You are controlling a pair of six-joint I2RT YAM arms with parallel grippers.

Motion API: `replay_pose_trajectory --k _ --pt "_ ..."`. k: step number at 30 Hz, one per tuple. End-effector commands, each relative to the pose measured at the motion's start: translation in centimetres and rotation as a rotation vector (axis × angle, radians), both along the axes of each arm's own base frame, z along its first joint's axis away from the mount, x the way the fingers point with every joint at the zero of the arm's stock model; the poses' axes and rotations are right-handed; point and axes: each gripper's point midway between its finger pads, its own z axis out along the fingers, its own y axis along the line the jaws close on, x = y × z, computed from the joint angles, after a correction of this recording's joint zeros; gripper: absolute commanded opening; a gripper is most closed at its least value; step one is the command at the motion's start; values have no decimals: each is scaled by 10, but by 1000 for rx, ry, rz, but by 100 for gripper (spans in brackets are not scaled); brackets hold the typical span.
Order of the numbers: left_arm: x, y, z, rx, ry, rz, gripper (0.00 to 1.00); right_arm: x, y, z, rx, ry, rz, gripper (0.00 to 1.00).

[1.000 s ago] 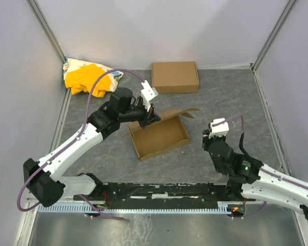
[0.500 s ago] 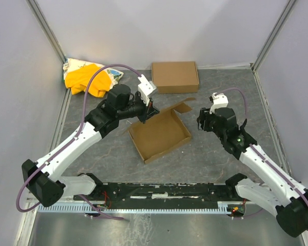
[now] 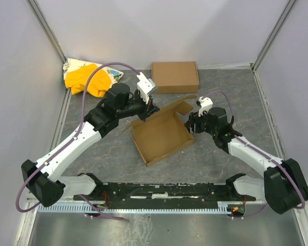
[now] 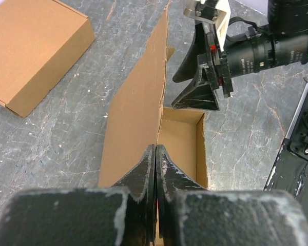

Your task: Fold the paper box

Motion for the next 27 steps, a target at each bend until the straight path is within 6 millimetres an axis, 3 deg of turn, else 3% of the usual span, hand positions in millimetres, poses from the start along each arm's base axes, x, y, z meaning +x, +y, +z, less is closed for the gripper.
replay_pose_trajectory --k 1,13,23,27 --pt "3 -2 27 -71 -49 13 3 31 17 37 55 -159 58 68" --pt "5 -3 27 -73 -55 14 3 52 31 41 58 -153 89 59" --pt "10 -5 33 -102 -53 36 3 53 34 48 57 -130 98 33" --pt "11 -5 32 -104 -54 37 3 50 33 56 64 -143 102 29"
